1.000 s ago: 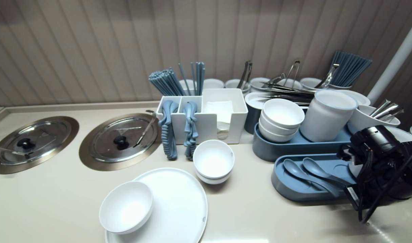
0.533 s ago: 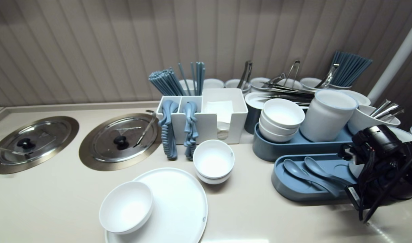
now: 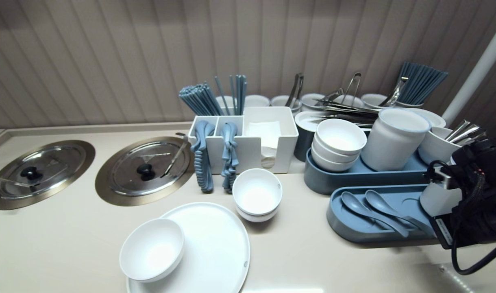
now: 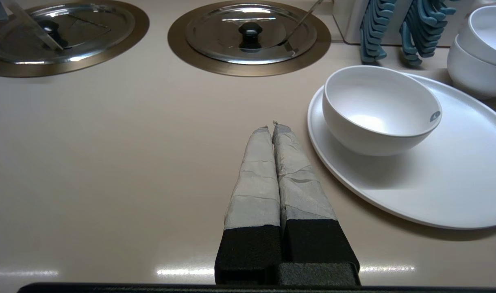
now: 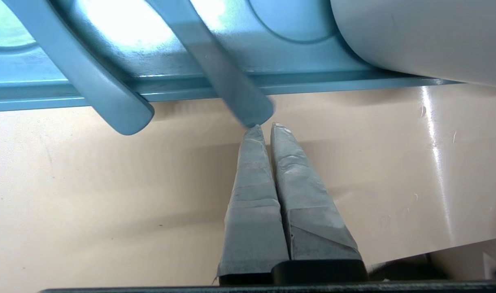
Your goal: Pick the spoon and place it in the bowl
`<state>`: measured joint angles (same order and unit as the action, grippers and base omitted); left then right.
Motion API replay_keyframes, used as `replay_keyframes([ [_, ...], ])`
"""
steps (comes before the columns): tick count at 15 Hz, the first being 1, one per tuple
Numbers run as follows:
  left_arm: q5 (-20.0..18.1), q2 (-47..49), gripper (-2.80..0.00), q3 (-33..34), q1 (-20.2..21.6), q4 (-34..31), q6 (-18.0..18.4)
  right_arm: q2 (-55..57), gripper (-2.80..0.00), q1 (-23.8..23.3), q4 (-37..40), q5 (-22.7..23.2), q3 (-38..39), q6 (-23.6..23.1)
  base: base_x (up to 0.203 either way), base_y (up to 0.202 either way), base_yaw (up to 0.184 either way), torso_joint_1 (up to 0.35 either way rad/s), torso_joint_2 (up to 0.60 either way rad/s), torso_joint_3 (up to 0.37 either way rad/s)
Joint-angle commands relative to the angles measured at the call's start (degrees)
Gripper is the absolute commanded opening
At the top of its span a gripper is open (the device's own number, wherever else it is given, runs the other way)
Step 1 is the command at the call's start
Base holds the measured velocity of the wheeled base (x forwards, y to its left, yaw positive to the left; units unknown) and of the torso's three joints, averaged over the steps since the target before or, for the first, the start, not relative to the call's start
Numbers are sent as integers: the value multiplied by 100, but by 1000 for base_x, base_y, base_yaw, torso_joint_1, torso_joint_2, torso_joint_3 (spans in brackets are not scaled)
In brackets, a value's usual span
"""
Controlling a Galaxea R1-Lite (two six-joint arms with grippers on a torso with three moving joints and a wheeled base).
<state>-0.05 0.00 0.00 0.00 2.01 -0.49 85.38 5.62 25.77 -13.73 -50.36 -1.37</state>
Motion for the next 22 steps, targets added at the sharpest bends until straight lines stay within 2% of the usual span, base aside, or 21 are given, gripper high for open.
replay_keyframes([
  [1, -4, 7, -280, 44, 0, 3, -4, -110, -280, 9, 16, 2, -9, 5, 0, 0, 0, 0, 0, 0],
  [3, 0, 0, -280, 44, 0, 1, -4, -179, -280, 28, 16, 9, -9, -3, 0, 0, 0, 0, 0, 0],
  [6, -3, 0, -280, 44, 0, 1, -4, -252, -280, 88, 0, 487, -15, -4, 0, 0, 0, 0, 0, 0],
  [8, -2, 0, -280, 44, 0, 3, -4, -164, -280, 88, -14, 638, -24, -1, 0, 0, 0, 0, 0, 0],
  [21, 3, 2, -280, 44, 0, 1, -4, 137, -280, -35, -433, 625, 17, 40, 0, 0, 0, 0, 0, 0],
  [22, 2, 7, -280, 44, 0, 1, -4, 111, 0, -35, -433, 610, 1, 48, 0, 0, 0, 0, 0, 0],
])
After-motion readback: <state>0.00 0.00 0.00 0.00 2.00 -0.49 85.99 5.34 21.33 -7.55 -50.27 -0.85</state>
